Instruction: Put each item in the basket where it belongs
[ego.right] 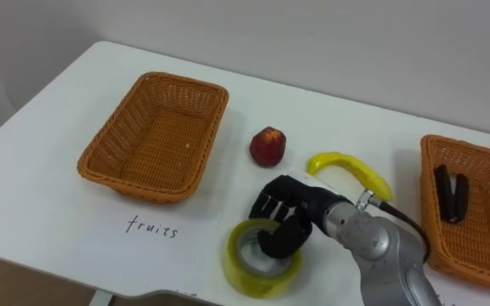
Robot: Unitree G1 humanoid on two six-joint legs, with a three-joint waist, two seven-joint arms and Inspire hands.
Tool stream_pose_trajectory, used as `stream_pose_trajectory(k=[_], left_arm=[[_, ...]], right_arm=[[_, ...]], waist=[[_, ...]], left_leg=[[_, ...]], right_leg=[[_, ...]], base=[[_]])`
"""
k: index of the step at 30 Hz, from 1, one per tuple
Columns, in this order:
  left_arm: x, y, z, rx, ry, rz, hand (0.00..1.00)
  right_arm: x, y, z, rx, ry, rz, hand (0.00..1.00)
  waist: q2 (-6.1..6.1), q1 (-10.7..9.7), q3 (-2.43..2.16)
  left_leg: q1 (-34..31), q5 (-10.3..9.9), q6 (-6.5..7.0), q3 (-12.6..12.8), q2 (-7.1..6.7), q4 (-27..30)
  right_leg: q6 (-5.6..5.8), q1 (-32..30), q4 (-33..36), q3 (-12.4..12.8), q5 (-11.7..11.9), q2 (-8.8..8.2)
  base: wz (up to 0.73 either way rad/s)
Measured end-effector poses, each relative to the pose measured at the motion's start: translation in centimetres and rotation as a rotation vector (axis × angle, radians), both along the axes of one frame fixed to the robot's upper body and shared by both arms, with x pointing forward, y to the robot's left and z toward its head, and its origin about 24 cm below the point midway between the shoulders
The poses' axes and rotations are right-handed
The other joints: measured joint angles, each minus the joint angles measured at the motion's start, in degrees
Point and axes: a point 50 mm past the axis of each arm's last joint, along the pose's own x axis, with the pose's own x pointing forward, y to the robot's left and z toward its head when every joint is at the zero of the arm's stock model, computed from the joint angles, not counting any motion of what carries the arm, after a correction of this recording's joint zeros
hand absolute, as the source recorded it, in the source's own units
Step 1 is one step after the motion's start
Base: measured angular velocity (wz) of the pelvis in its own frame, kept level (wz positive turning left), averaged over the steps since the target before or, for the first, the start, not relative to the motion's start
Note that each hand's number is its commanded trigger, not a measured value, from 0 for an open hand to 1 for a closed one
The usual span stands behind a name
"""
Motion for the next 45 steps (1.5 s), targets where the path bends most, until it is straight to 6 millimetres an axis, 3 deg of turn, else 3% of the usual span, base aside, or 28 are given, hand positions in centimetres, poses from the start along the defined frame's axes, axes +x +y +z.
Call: stream_pose_trajectory(k=[14, 22, 27, 34, 38, 41, 45], left_arm=[[0.1, 0.0, 0.0, 0.008, -0.015, 0.015, 0.0], [0.1, 0.1, 0.0, 0.014, -0.019, 0.014, 0.0], [0.1, 0.0, 0.0, 0.015, -0.025, 0.012, 0.0], [0.0, 0.5, 0.2, 0.055, -0.059, 0.035, 0.0], [-0.3, 0.5, 0.2, 0.056, -0.059, 0.041, 0.0], [-0.7, 0.3, 0.2, 0.062, -0.056, 0.046, 0.0], [-1.7, 0.1, 0.1, 0.06, -0.048, 0.049, 0.0]], right_arm=[[0.0, 0.0, 0.1, 0.001, -0.003, 0.002, 1.0], [0.0, 0.0, 0.1, 0.006, -0.004, 0.0, 1.0], [0.1, -0.2, 0.2, 0.02, -0.019, -0.012, 1.0], [0.7, -2.3, 2.0, 0.078, -0.168, -0.145, 1.0], [1.0, -3.3, 2.7, 0.129, -0.253, -0.242, 1.0], [1.1, -3.7, 3.4, 0.215, -0.318, -0.308, 1.0], [1.3, -4.5, 4.2, 0.251, -0.412, -0.382, 1.0]], waist=[[-0.09, 0.16, 0.0], [-0.46, 1.08, 0.15], [-0.26, 0.57, 0.28], [-0.06, -0.9, 0.32], [0.57, -1.91, 0.15], [1.5, -2.09, 0.27], [2.37, -3.52, -0.06]], left_leg=[[0.16, 0.01, 0.0, 0.23, 0.03, -0.2], [0.31, 0.02, 0.0, 0.4, 0.04, -0.33], [0.35, 0.02, 0.0, 0.67, 0.06, -0.32], [0.29, 0.02, 0.02, 1.08, 0.05, -0.54], [0.48, 0.03, 0.03, 1.34, 0.08, -0.81], [0.94, 0.03, 0.03, 2.06, 0.21, -1.24], [1.42, 0.03, 0.03, 2.29, 0.23, -1.74]], right_leg=[[0.0, -0.08, -0.02, 0.61, 0.0, 0.04], [0.0, -0.07, 0.03, 0.64, 0.0, 0.04], [0.0, -0.05, -0.06, 0.7, 0.0, 0.02], [0.0, -0.35, -0.04, 1.02, 0.0, -0.03], [0.01, -0.4, -0.05, 1.24, 0.0, -0.01], [0.01, -0.48, -0.04, 2.01, 0.0, 0.05], [0.01, -0.27, -0.05, 2.29, 0.0, 0.06]], base=[[-0.01], [-0.01], [-0.02], [-0.02], [-0.03], [-0.12], [-0.02]])
